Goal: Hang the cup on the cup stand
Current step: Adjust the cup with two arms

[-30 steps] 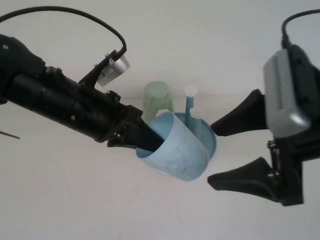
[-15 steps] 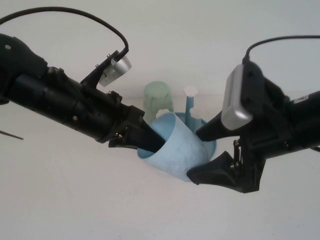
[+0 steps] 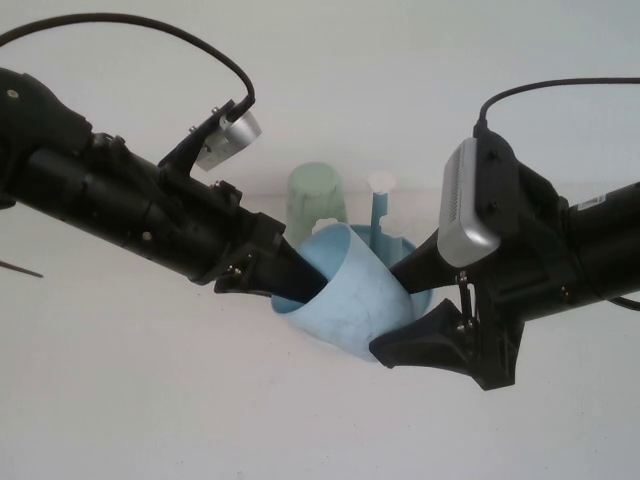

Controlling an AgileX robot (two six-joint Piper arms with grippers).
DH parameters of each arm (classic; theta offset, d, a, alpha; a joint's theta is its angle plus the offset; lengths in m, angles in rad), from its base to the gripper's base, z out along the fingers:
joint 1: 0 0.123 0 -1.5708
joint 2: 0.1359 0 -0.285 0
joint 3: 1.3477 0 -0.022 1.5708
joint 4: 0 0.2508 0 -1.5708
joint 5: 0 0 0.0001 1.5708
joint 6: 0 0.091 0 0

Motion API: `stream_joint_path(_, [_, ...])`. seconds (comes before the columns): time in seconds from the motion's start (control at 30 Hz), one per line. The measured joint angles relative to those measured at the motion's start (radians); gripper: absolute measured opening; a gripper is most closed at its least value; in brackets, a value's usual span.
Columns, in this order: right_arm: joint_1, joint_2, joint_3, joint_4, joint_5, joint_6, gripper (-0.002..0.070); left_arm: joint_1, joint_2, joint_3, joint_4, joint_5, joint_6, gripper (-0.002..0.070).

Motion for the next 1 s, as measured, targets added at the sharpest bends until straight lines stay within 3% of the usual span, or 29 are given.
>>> stream_joint_path(0.63, [0.0, 0.022, -0.002, 0.07, 0.004, -0.007, 0.0519, 0.002, -0.002, 0.002, -0.011, -0.004, 0.157, 0.0032])
stream_joint_path(0.73, [0.0, 0.025, -0.002, 0.074, 0.011, 0.007, 0.0519, 0.002, -0.015, -0.015, -0.001, -0.001, 0.186, 0.009])
stream_joint_path(0.9, [0.0, 0.029, -0.002, 0.076, 0.023, 0.03, 0.0517, 0.002, -0.067, -0.082, 0.012, 0.005, 0.19, 0.0282])
stream_joint_path(1.0, [0.0, 0.029, -0.002, 0.074, 0.024, 0.037, 0.0515, 0.002, -0.105, -0.136, 0.069, 0.01, 0.177, 0.0342])
